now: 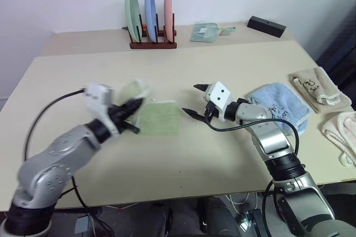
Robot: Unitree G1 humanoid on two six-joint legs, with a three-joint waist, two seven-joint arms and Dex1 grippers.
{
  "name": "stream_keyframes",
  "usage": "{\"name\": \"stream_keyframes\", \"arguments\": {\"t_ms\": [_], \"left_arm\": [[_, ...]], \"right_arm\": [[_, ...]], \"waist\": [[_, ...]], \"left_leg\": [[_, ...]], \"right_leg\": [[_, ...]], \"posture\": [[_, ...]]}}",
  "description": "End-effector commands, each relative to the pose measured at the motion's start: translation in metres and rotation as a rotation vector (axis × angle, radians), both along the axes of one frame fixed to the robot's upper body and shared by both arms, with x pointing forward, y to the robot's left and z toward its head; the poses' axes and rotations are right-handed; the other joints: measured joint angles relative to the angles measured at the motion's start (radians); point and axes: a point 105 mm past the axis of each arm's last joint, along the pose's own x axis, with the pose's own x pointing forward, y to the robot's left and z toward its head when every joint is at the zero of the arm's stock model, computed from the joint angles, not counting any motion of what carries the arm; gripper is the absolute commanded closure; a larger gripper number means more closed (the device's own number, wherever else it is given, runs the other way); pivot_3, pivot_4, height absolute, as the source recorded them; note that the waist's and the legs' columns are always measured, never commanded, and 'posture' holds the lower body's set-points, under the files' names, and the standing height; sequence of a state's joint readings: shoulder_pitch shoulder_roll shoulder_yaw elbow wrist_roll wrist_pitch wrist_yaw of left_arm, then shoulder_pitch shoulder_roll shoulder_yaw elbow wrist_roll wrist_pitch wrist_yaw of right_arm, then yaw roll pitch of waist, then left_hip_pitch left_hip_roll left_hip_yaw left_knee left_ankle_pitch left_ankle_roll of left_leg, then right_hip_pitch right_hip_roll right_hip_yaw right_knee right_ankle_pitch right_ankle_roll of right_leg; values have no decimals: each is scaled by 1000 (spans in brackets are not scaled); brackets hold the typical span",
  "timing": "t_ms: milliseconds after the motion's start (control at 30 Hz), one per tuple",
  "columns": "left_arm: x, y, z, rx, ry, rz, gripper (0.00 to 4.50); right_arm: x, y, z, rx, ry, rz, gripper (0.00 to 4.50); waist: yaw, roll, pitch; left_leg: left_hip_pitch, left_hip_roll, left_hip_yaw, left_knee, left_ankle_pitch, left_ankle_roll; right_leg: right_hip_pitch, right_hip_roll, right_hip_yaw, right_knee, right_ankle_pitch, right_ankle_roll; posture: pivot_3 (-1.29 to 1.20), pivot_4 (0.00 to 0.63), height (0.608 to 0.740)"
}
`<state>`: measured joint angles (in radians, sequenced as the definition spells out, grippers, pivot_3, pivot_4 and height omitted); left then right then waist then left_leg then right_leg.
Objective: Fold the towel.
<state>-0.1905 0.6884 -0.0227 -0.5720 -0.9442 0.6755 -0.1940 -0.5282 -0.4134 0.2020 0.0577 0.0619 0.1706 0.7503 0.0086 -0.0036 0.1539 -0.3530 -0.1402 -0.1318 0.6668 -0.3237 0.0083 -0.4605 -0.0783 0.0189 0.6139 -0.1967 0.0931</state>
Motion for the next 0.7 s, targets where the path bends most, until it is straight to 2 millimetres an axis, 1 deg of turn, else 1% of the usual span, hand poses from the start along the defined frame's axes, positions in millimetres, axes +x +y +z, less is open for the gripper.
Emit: {"name": "stream_keyframes", "arguments": {"t_ms": [33,100,167,300,500,600,633,667,700], "left_arm": [[4,-11,-15,152,-24,-36,4454],[5,-18,-25,210,-33,-71,4454],[8,-19,-34,246,-24,-77,4454],[12,-24,-34,206,-25,-78,4454],[6,-36,-39,186,3,-147,4454],[3,-35,-41,180,16,-152,3569],[3,-34,-41,180,16,-149,3159],[2,-31,-40,180,14,-143,2580],[2,-28,-39,175,10,-135,2140]], "right_arm": [[3,-3,11,25,-33,-20,9],[3,-8,10,23,-36,-40,9],[2,-12,9,21,-33,-55,9],[-1,-13,8,20,-30,-58,9],[0,-11,7,15,-29,-59,9],[0,-10,7,12,-30,-57,9],[0,-10,7,11,-30,-58,9],[1,-10,7,10,-31,-58,9],[1,-11,7,9,-31,-58,9]], "waist": [[-7,0,0],[-7,0,0],[-4,0,0],[3,0,0],[3,0,0],[3,0,0],[3,0,0],[3,0,0],[2,0,0]], "left_leg": [[0,0,0,-1,0,0],[0,1,0,-1,0,0],[0,1,0,-2,0,0],[-1,0,0,-1,0,0],[-1,0,0,-1,0,0],[-1,0,0,-1,0,0],[-1,0,0,-1,0,0],[-1,0,0,-1,0,0],[-1,0,0,-1,0,0]], "right_leg": [[-1,0,0,0,0,0],[-2,1,0,0,0,0],[-2,1,0,0,0,0],[-1,0,0,0,0,0],[-1,0,0,0,0,0],[-1,0,0,0,0,0],[-1,0,0,0,0,0],[-1,0,0,0,0,0],[-1,0,0,0,0,0]], "posture": [[0,150,740],[0,150,740],[0,150,740],[0,150,740],[0,150,740],[0,150,740],[0,150,740],[0,150,740],[0,150,740]]}}
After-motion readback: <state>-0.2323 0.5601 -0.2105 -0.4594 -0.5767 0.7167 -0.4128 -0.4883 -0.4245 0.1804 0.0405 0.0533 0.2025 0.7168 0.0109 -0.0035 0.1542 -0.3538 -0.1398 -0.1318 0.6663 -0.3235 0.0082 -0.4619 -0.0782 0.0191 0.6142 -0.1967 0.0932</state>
